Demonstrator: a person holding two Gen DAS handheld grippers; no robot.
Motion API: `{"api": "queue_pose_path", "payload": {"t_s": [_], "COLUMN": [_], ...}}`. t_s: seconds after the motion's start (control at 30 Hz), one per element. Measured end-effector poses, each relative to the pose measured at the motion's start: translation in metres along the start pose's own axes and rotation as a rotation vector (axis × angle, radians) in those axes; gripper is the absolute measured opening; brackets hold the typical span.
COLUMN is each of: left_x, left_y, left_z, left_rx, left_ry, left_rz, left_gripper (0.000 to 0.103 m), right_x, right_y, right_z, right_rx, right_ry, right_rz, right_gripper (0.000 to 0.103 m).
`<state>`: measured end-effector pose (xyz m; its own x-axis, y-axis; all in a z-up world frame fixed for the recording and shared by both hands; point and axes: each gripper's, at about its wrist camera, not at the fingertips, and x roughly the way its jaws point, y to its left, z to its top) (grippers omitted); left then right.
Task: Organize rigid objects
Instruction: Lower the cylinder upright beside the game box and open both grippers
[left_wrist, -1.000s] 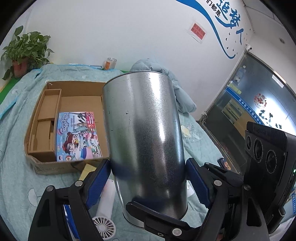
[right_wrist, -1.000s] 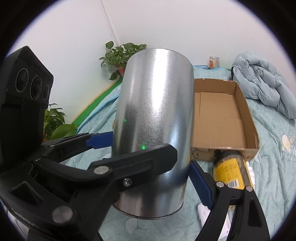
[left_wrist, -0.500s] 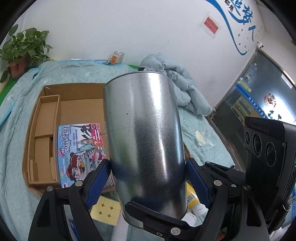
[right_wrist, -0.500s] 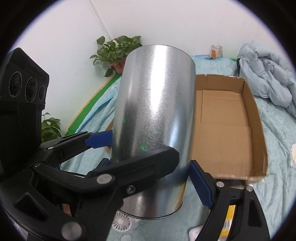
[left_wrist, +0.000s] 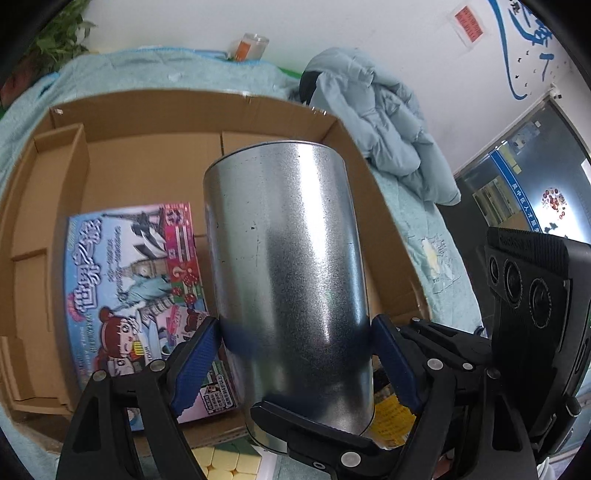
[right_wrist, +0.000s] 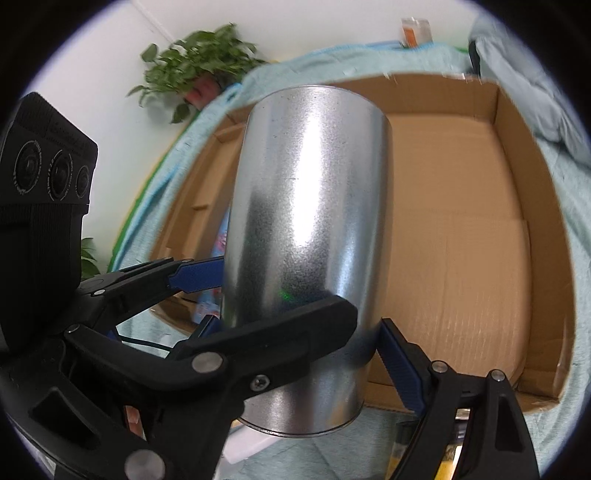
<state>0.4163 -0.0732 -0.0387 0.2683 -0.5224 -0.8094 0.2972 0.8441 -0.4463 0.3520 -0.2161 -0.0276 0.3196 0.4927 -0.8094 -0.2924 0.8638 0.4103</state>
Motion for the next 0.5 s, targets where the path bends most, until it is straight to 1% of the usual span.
{"api": "queue_pose_path", "payload": {"t_s": [0.13,0.27,0.4,0.5], "left_x": [0.021,0.032,0.039,0.041], "left_y": [0.018,0.031,0.043,0.045], "left_z": [-0.001,-0.002,-0.002,-0.004], "left_rx": [-0.060,-0.095,-0.120,-0.121], "left_ry": [0.033,0.051,0.065,0.064], "left_rz": [-0.021,-0.018,-0.046,-0.049], "left_gripper": [0.081,0.080,0.081,0.081], "right_x": [0.017,0.030,0.035,0.037], "right_y": [-0.010,-0.013,-0.013,-0.014], "right_z": [-0.004,-0.004,-0.003,-0.002], "right_rx": [0.047,0.065,0.083,0.100], "right_ry": [0.038,0.065,0.063,0.064], "right_rz": [-0.004,-0.008,-0.025,-0.024], "right_gripper": [0.085,0.085,0.085,0.086]}}
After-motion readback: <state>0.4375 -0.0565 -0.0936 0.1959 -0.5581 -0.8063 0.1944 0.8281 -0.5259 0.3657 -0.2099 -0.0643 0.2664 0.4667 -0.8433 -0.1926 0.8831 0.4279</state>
